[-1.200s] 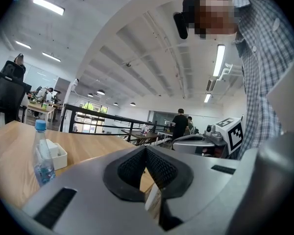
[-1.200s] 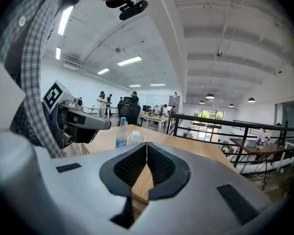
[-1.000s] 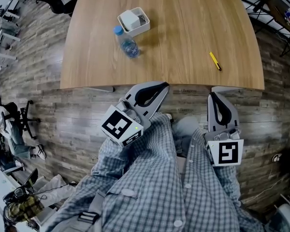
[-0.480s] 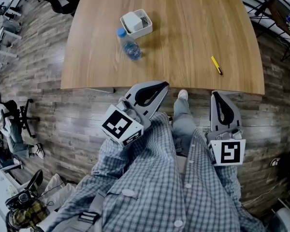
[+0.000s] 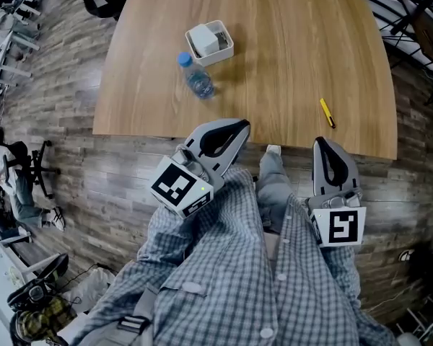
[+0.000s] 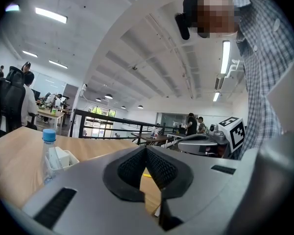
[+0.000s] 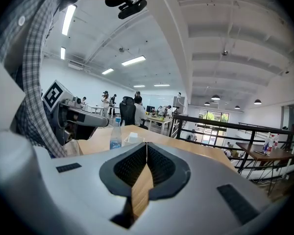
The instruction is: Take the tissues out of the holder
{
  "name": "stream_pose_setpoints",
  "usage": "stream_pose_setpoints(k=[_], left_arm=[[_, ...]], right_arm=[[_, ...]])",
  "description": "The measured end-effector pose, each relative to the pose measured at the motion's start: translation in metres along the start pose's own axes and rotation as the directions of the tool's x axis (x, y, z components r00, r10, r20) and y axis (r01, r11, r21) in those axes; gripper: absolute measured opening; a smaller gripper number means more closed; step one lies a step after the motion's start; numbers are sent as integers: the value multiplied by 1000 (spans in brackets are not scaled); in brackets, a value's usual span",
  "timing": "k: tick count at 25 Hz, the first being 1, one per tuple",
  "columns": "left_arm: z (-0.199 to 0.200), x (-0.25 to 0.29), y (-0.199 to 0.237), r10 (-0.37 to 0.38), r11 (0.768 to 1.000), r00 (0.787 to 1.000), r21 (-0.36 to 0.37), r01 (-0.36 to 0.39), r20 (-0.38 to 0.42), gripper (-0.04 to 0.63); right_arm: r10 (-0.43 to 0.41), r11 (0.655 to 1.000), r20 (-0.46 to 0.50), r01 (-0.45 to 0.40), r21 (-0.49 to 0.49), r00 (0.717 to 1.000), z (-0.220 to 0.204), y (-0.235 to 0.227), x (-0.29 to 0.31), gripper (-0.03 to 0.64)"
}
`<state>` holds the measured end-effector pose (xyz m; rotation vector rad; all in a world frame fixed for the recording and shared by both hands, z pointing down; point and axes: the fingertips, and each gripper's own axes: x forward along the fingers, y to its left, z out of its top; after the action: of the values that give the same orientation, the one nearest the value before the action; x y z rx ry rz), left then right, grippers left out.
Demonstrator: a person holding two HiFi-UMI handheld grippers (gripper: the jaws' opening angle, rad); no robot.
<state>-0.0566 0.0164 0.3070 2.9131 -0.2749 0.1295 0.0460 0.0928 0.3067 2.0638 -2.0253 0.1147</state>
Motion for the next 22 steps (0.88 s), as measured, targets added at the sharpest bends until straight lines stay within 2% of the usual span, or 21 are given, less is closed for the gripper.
stream_pose_setpoints(k=[6,15,17,19,22], left_arm=[[4,20,18,20,1000,1000,3,-20,1,8],[14,55,38,78,997,997,7,-79,20,8],[16,64,43,88,996,996,6,-88,20,8],[18,71,50,111,994,994,8,-111,22,8],[22,79,61,150,989,988,9,-151,29,8]], right_arm=[[30,999,-24,-31,-19,999,-3,-16,20,14],[54,999,7,-54,-3,999,2,-49,46,14],[72,997,-17,-72,-21,997,-2,-58,53,14],[99,994,-50,-102,-48,994,-8,-65,61,14],[121,991,-27,-123,-46,992,-5,-74,75,14]])
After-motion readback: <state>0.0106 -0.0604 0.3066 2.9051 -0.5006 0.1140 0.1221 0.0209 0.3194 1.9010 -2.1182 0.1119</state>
